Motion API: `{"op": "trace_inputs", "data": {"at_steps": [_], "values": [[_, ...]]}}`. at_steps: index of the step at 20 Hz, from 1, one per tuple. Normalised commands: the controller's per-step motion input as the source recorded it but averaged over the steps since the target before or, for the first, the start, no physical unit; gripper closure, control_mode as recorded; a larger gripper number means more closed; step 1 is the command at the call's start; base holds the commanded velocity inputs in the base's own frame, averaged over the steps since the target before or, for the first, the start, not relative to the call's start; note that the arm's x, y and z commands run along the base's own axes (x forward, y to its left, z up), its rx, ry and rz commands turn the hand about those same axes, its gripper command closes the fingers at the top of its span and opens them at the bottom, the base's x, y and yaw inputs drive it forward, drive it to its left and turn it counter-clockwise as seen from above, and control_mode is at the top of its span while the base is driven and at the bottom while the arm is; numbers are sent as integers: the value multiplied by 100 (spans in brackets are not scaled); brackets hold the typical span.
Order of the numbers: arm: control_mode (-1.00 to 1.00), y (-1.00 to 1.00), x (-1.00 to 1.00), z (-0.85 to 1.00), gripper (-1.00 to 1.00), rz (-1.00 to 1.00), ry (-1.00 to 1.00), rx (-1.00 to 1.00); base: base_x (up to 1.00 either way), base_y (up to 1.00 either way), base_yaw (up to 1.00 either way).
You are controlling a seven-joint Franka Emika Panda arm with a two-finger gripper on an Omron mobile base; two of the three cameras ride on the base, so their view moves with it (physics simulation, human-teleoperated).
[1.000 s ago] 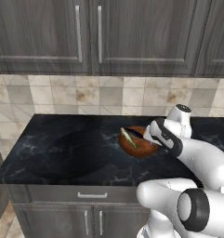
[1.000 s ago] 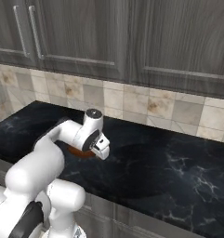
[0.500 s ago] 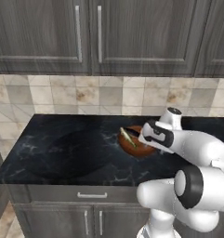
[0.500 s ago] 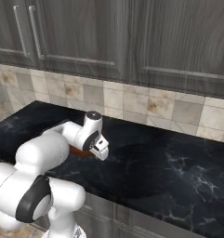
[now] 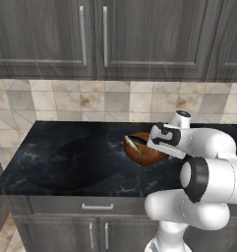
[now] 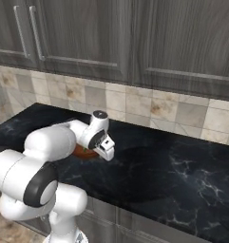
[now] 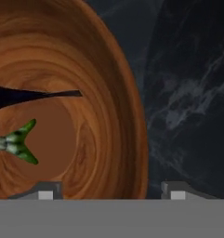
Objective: Place the bowl with the bell pepper and lemon on the top shelf of the fridge. Place the bowl with the fishs on the second highest shelf of the fridge.
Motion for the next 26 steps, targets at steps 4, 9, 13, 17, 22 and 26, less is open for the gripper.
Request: {"op": "trace_inputs", "data": {"at_steps": [4,9,13,17,22,26], "values": [[-100,0,0,0,100,0,0,0,0,0,0],[-100,0,0,0,100,0,0,0,0,0,0],[-100,0,-24,3,100,0,-1,1,0,0,0],[-100,0,-54,44,100,0,-9,1,0,0,0],[-100,0,-71,89,100,-1,-6,0,0,0,0],[-100,2,-74,96,100,-3,-2,0,0,0,0]]}}
